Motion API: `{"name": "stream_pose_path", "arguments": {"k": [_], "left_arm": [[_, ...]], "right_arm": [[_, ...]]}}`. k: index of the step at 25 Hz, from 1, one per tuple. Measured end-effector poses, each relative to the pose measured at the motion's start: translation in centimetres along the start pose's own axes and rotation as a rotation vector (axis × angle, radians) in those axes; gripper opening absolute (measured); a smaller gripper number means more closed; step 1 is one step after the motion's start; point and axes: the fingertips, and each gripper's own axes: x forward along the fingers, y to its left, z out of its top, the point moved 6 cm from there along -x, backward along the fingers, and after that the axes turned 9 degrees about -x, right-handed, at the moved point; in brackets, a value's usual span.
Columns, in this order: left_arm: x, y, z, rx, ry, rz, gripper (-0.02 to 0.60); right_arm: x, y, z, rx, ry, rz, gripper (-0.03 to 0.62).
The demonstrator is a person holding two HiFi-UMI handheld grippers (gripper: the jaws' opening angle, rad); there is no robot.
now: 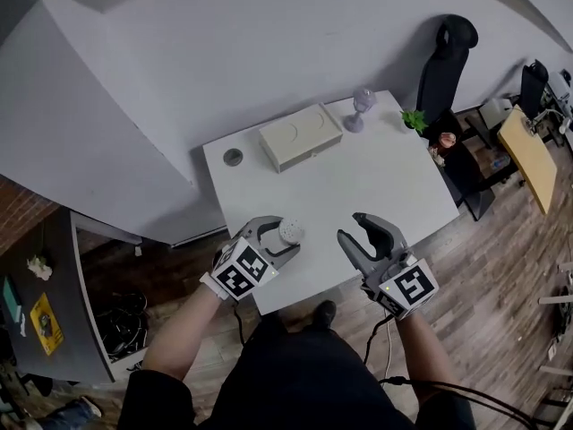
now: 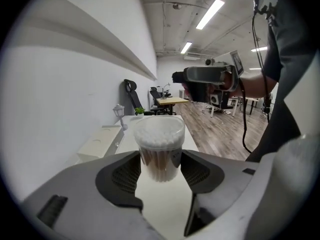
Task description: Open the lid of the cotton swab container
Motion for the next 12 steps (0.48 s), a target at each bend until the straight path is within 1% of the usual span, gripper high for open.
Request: {"name": "stream_pose_path", "arguments": {"k": [3, 4, 7, 8, 10, 12], "left_arm": [[-1.2, -1.4, 1.8, 0.055, 0.011, -0.022, 0.245], [-1.5, -1.9, 2.3, 0.075, 0.015, -0.027, 0.245], [-2.3, -3.1, 3.7, 0.136, 0.020, -0.020, 0.245], [-2.6, -3.4, 4.2, 0.149, 0.018, -0.016, 0.245], [-3.3, -4.0, 5.0, 0.159, 0.009, -0.017, 0.245], [-3.9, -4.6, 5.8, 0.160, -0.005, -0.027, 0.245]], "right_arm": [[1.1, 1.6, 1.7, -0.113, 0.011, 0.101, 0.173], [1.4, 2.2, 2.2, -0.138, 0.012, 0.135, 0.187], [2.0, 3.5, 3.3, -0.166, 0.006, 0.241, 0.231], [2.0, 3.8, 3.4, -0.168, 0.003, 0.280, 0.237], [1.9, 4.3, 3.4, -0.173, 0.002, 0.356, 0.255], [1.8, 4.7, 3.7, -0.195, 0.013, 0.414, 0.270]]}}
